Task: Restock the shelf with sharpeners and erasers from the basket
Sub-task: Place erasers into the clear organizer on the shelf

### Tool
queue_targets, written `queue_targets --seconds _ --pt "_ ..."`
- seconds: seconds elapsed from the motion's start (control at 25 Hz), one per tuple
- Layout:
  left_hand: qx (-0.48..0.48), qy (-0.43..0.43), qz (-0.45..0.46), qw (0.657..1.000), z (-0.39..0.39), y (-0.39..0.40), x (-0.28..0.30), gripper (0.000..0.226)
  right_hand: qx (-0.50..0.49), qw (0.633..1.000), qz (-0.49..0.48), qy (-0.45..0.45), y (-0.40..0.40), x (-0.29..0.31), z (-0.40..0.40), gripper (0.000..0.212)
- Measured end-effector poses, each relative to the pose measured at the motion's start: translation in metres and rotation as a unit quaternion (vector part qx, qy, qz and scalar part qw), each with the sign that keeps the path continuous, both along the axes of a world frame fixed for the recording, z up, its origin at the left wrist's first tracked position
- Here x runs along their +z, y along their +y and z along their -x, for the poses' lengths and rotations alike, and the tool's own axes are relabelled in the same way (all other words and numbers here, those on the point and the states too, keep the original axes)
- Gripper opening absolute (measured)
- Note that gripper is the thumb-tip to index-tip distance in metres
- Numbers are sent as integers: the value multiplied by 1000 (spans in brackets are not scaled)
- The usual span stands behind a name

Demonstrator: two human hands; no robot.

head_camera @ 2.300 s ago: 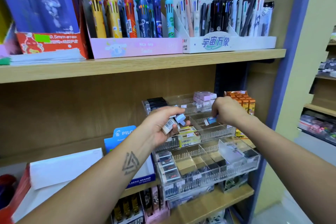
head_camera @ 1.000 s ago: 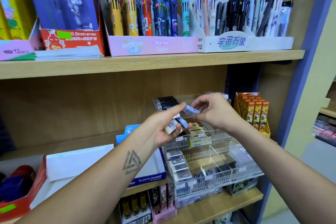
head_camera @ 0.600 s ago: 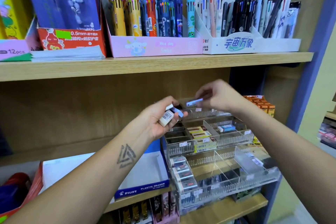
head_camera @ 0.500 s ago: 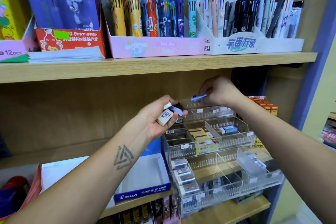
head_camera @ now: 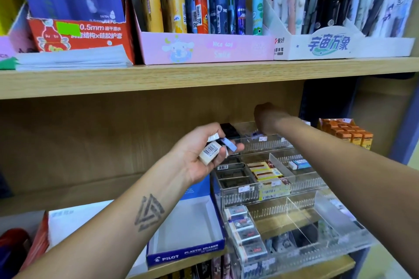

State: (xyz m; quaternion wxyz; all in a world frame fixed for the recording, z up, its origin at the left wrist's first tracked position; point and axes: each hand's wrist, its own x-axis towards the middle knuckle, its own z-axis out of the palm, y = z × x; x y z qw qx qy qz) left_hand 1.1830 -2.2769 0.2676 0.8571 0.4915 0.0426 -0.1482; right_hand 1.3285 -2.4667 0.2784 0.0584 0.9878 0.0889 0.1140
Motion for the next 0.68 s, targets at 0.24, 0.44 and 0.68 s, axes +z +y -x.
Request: queue_targets --seconds 0.24,0.44,0.68 --pt "7 -6 12 1000 2 2 -7 14 -5 999 26 18 6 -3 -4 17" --pt "-2 -12 6 1000 7 3 -10 7 6 999 -31 34 11 -3 -7 6" --pt "-3 -8 31 999 9 5 -11 10 6 996 -66 57 35 -7 -8 7"
